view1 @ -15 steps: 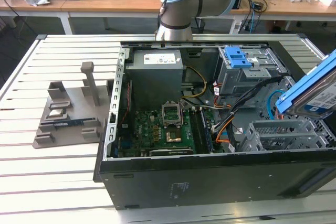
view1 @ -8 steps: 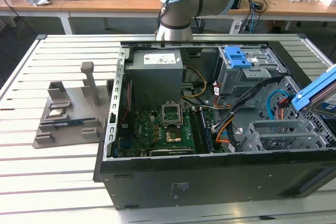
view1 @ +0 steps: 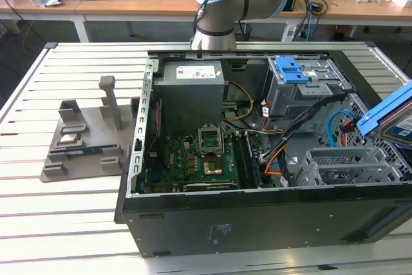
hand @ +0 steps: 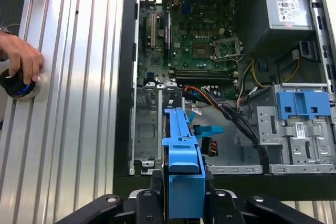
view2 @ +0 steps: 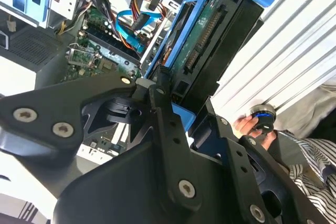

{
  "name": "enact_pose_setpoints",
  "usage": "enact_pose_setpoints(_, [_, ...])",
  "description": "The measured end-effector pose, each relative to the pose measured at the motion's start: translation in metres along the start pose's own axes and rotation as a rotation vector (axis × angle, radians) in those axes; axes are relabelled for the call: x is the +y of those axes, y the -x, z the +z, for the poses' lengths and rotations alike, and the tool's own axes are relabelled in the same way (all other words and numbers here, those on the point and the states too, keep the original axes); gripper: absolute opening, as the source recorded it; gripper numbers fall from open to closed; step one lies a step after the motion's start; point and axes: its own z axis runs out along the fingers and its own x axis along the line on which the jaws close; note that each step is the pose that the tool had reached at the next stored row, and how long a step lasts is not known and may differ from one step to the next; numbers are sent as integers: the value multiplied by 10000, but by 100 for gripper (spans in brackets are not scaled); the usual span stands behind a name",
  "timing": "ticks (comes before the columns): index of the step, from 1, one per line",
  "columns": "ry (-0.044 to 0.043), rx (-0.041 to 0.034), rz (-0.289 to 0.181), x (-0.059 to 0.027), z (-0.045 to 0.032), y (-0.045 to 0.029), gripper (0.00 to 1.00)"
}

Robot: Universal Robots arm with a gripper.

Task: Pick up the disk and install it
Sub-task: 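Pick up the disk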

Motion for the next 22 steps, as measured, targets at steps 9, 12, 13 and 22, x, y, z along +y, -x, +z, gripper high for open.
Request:
enact_pose_setpoints(9, [0,-2,0,147,96,-21,37])
enact_pose_setpoints(12, [0,-2,3,207,114,-25,37])
enact_pose_setpoints(13, [-1,0,0,208,114,-25,37])
enact_pose_setpoints(22, [-114,-1,-2,492,168,-26,37])
